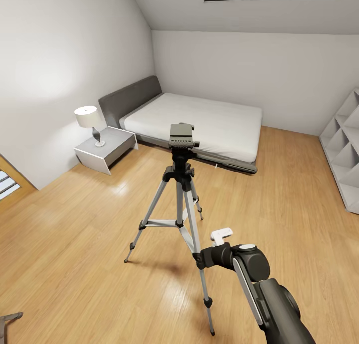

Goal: Attach the digital camera to the camera tripod in the bedroom.

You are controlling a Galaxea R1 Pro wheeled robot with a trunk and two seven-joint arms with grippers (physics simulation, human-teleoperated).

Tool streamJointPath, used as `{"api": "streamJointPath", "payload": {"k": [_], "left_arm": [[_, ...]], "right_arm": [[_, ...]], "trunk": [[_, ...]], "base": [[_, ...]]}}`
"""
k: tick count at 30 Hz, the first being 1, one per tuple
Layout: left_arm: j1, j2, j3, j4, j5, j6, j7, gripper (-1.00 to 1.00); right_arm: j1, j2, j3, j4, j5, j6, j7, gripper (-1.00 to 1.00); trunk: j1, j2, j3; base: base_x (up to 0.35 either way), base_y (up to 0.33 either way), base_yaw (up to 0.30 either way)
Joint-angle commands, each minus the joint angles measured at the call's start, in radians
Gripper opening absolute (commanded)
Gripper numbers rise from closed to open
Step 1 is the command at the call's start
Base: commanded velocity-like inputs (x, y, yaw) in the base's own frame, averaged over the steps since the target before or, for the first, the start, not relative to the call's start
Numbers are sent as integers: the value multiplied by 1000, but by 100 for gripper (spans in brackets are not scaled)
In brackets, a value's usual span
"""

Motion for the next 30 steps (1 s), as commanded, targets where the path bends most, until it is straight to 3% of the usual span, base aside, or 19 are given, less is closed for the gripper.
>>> {"api": "streamJointPath", "payload": {"k": [1,23,26,28,30], "left_arm": [[-1,0,-8,1,8,-3,-5,-100],[-1,0,-9,1,7,-3,-5,-100],[-1,0,-9,1,7,-3,-5,-100],[-1,0,-9,1,7,-3,-5,-100],[-1,0,-9,1,7,-3,-5,-100]], "right_arm": [[-1,0,0,-1,8,4,6,100],[-1,1,0,-2,20,4,-6,100],[-1,24,0,-2,21,4,-9,100],[-7,66,-1,-4,22,-32,-15,100],[-15,79,-1,-4,22,-41,-16,100]], "trunk": [[0,-2,-2],[0,-2,-2],[0,-2,-2],[0,-2,-2],[0,-2,-2]], "base": [[0,0,0],[0,0,0],[0,0,0],[0,0,0],[0,0,0]]}}
